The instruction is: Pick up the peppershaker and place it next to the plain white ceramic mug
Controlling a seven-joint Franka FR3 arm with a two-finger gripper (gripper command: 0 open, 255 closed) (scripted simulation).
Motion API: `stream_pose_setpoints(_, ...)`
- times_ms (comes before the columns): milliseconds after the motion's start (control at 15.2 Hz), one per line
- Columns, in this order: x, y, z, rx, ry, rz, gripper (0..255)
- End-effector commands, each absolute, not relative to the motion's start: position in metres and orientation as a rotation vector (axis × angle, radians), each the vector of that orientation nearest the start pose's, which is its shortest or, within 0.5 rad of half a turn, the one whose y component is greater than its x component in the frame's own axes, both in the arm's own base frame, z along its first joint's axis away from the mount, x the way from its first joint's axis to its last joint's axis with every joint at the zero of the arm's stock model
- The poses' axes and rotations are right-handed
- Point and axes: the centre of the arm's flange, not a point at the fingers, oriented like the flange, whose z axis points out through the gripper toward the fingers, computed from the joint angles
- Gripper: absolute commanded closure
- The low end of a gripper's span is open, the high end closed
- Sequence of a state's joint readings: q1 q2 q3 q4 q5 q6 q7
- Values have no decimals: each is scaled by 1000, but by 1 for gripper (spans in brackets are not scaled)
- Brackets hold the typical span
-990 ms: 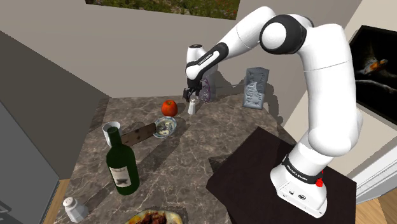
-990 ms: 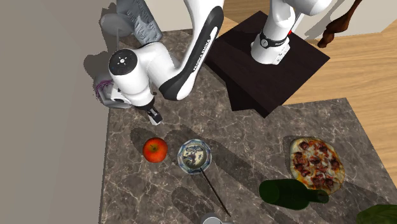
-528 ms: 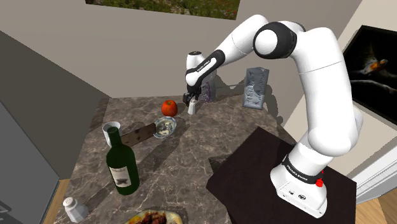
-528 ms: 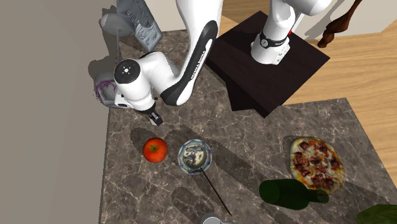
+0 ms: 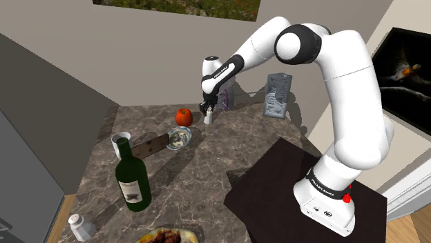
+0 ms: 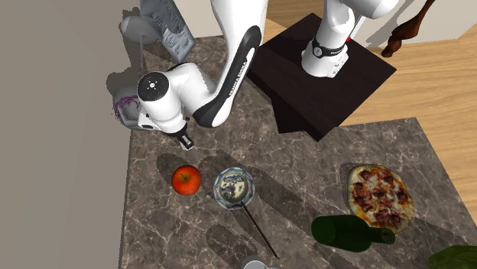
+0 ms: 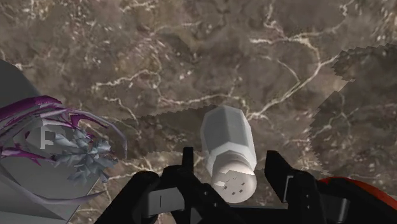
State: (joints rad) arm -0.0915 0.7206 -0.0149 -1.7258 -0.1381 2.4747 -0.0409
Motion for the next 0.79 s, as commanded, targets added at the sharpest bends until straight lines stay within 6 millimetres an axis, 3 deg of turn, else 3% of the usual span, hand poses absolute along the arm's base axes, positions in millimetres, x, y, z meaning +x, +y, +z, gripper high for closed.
stream_pose_setpoints(0, 667, -70, 169, -3239, -74, -33, 255)
stream_pose_setpoints(528, 667, -70, 169, -3239, -74, -34, 255)
stream_pose_setpoints(726, 667, -70, 185, -3239, -74, -34, 255)
